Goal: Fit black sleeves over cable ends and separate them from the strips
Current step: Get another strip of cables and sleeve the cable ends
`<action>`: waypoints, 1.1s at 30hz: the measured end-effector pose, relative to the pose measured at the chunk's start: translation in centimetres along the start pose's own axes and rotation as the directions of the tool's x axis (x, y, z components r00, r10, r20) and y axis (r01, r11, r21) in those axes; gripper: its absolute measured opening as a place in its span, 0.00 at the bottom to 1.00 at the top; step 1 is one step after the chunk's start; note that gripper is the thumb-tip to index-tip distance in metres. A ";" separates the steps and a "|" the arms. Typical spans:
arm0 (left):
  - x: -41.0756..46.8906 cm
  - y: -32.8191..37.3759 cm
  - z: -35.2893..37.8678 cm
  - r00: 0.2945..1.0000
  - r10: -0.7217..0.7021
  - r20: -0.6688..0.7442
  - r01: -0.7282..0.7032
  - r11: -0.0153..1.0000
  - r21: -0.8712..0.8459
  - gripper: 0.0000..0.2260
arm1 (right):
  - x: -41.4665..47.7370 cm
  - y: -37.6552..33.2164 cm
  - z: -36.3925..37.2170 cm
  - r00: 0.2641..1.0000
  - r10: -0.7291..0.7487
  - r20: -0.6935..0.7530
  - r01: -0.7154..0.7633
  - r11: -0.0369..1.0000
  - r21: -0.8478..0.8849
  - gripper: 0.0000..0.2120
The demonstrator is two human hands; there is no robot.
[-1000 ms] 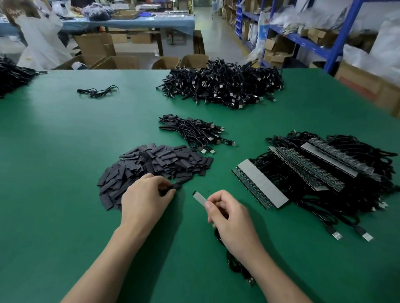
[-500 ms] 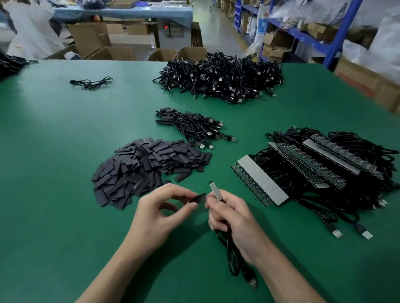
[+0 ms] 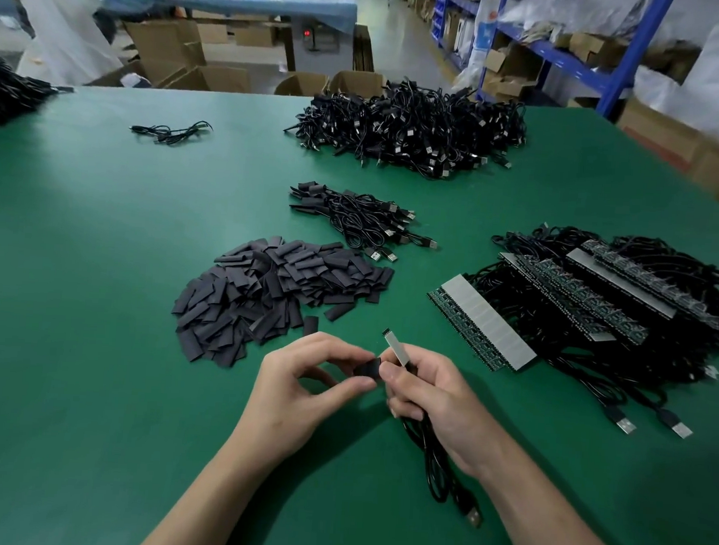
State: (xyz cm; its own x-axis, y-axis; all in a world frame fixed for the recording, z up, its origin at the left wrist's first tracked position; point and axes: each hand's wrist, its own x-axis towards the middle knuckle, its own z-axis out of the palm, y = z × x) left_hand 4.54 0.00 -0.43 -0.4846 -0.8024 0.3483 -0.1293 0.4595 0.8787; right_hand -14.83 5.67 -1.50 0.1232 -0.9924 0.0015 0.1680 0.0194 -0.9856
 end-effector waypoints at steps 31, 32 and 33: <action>-0.1 -0.6 -0.1 1.000 -0.029 -0.011 0.029 0.999 0.019 0.07 | 0.0 0.0 -0.1 0.997 0.037 -0.071 -0.040 0.999 -0.031 0.04; -0.1 -0.6 -0.1 1.000 -0.018 -0.012 0.018 0.999 0.027 0.07 | 0.0 -0.1 -0.1 0.996 0.043 -0.074 -0.046 0.998 -0.042 0.04; -0.1 -0.6 -0.1 1.000 -0.003 -0.010 0.004 0.999 0.036 0.07 | -0.1 -0.1 -0.1 0.996 0.048 -0.077 -0.053 0.997 -0.054 0.05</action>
State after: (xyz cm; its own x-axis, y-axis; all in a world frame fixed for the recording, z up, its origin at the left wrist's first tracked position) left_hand 4.79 -0.22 -1.00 -0.4752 -0.8079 0.3486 -0.1625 0.4700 0.8676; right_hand -14.96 5.72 -1.37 0.0551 -0.9967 -0.0592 0.1083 0.0649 -0.9920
